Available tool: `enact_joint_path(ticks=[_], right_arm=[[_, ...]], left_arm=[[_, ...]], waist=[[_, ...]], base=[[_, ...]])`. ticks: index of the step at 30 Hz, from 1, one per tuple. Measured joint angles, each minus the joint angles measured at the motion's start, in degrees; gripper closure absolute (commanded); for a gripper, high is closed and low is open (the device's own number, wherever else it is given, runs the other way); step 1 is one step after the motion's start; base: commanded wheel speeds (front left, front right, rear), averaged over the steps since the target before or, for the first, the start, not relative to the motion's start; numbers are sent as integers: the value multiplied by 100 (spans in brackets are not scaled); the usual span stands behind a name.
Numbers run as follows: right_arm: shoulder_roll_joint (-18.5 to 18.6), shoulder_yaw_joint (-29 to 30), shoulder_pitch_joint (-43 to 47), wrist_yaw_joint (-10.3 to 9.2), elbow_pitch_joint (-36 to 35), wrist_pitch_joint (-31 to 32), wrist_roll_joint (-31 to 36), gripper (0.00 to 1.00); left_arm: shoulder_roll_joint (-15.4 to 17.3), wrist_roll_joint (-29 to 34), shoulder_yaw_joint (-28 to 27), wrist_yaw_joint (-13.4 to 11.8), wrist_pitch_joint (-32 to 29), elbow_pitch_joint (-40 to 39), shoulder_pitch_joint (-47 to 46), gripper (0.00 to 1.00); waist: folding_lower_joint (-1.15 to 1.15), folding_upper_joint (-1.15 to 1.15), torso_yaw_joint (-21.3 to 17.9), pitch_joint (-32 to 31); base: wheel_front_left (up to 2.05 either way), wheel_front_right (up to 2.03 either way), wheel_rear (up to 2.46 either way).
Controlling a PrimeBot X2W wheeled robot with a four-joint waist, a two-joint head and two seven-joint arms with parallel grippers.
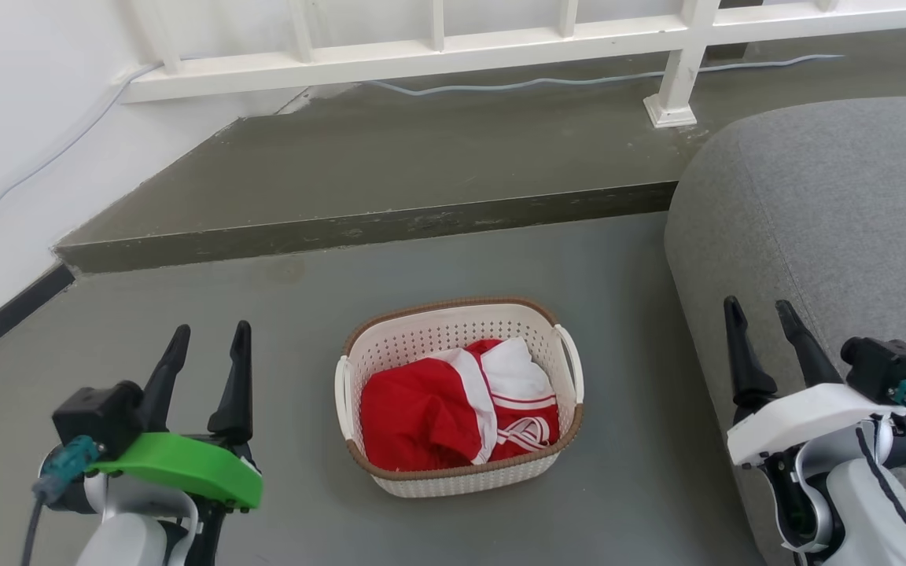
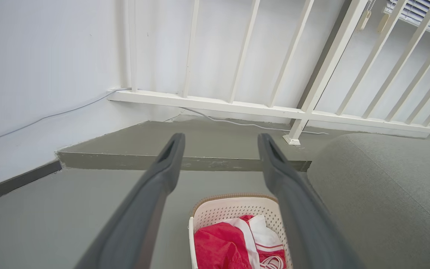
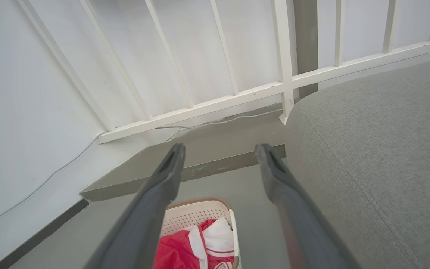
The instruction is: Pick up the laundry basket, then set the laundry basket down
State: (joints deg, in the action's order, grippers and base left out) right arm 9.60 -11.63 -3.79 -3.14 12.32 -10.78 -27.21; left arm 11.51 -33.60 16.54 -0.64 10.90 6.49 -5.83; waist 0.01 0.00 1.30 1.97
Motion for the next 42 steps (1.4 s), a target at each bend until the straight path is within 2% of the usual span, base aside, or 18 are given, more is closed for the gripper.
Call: enact_joint_path(ticks=[21,42], right_arm=[[-15,-267,-1,-254,197,-349,1417,0],[-68,-196,-38,-260,316,-356,1425,0]], left_arm=[[-149,1049,155,-374,336,83,42,0],[-164,1068,171,-399,352,363,96,0]], waist=[[0,0,7,41],[0,0,-14,50]], base=[[0,0,0],[0,0,0]])
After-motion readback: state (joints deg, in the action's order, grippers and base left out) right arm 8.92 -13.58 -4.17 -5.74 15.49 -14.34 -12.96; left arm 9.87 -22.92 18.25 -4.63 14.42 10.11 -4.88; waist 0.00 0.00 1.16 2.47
